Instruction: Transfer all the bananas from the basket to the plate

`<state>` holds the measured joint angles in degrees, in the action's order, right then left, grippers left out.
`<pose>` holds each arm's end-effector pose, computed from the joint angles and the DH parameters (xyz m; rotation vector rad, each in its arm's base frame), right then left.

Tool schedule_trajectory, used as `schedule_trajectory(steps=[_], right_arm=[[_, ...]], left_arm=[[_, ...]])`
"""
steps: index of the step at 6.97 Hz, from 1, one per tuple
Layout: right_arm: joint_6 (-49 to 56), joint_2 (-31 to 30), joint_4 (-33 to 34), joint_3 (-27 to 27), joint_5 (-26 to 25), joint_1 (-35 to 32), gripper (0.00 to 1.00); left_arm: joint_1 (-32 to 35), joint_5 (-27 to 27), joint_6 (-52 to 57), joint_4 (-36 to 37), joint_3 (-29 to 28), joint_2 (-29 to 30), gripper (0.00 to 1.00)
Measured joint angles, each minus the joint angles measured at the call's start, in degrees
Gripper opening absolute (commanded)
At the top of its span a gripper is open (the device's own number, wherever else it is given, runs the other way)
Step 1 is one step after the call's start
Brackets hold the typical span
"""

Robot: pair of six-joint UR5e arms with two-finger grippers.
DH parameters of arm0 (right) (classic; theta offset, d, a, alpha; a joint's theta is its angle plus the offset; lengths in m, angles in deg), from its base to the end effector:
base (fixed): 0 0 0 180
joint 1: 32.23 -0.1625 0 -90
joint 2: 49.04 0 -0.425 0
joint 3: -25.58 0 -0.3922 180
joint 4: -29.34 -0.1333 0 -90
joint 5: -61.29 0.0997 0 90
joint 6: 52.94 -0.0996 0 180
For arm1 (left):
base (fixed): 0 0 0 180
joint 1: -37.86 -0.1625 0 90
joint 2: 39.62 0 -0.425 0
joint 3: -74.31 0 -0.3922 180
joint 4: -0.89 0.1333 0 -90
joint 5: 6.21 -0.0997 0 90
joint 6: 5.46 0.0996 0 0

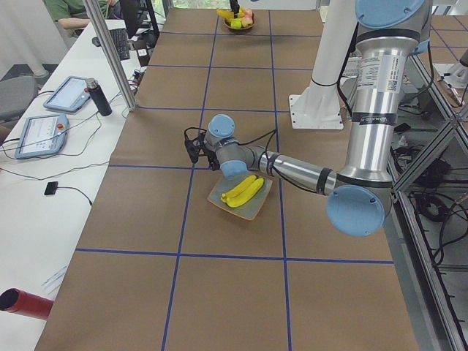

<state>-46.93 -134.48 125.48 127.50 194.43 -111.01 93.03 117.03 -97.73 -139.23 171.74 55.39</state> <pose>-0.0374 -0.5237 0.5285 0.1383 -0.7619 -0.3536 0.2438 -0.4882 0.4513 0.0059 1.1936 -0.5669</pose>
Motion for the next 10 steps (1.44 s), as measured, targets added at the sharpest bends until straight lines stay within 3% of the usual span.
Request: schedule_trajectory(steps=[2, 3, 5, 8, 10], right_arm=[[-5.78, 9.42, 5.23, 0.63, 1.70, 5.36, 0.00], [-13.35, 14.01, 5.99, 0.83, 0.10, 10.02, 0.00], [-26.72, 21.17, 7.20, 1.36, -5.47, 18.83, 0.00], [-41.29, 33.29, 14.25, 0.69, -16.17, 31.21, 0.00], [-47.76, 38.96, 15.61, -1.31, -17.80, 35.13, 0.00]], left_arm=[[-0.43, 0.47, -0.21, -0.07, -0.52, 1.84, 1.00], [-0.71, 0.55, -0.30, 0.02, -0.69, 2.63, 1.00], [-0.98, 0.59, -0.54, 0.17, -2.19, 4.90, 1.00], [-1.03, 0.60, -0.70, 0.19, -5.71, 8.68, 1.00], [-1.09, 0.56, -1.93, 0.27, -7.45, 11.45, 1.00]])
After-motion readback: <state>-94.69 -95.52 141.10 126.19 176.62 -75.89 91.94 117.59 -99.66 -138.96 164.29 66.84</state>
